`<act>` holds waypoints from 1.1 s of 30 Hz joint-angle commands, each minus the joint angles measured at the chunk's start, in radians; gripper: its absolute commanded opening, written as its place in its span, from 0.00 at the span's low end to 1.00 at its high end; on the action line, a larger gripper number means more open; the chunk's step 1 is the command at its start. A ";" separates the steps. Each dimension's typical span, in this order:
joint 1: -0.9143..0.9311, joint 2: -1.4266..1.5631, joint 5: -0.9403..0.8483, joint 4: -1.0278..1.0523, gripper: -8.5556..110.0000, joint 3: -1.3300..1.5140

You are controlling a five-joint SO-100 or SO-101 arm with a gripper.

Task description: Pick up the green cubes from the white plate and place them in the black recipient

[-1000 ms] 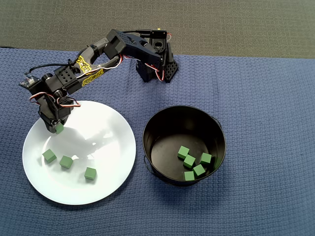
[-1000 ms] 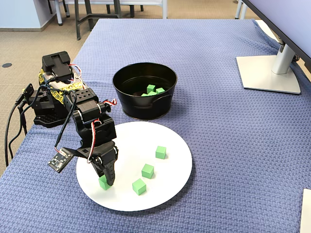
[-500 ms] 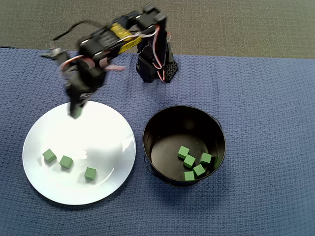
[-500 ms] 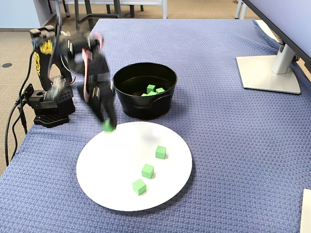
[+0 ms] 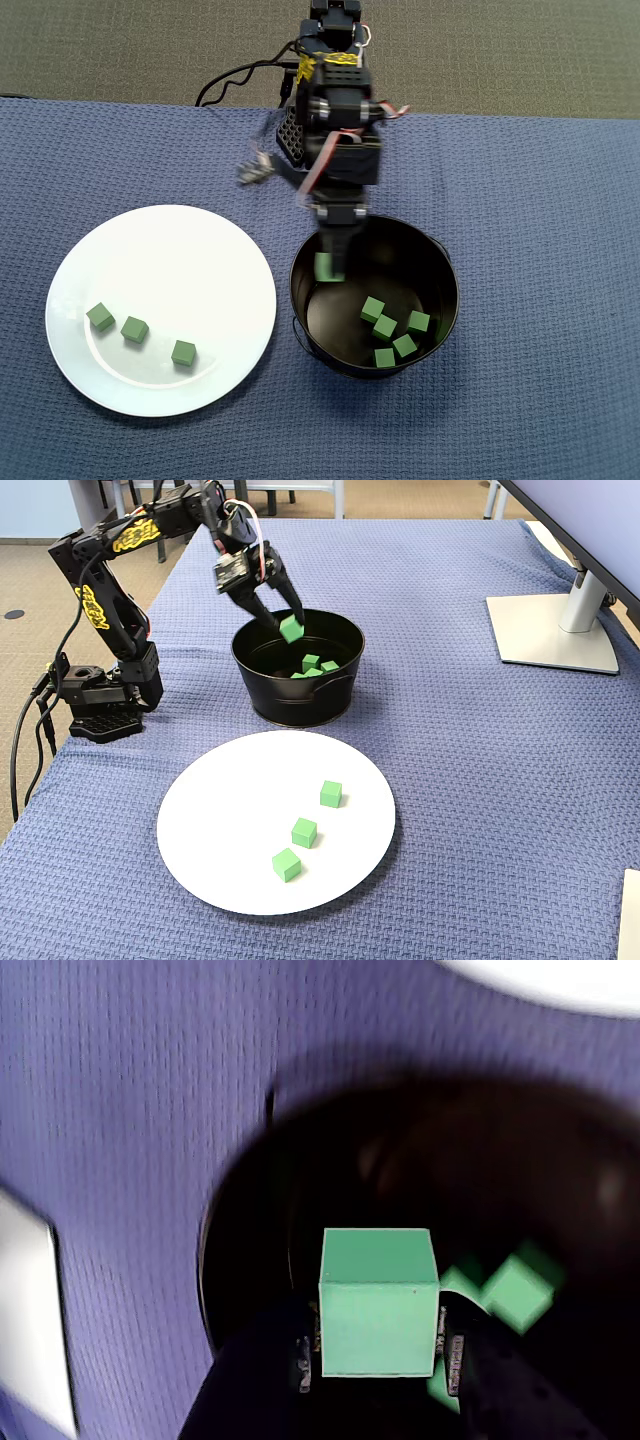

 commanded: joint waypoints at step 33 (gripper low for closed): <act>0.746 -0.272 -0.229 -0.546 0.36 0.002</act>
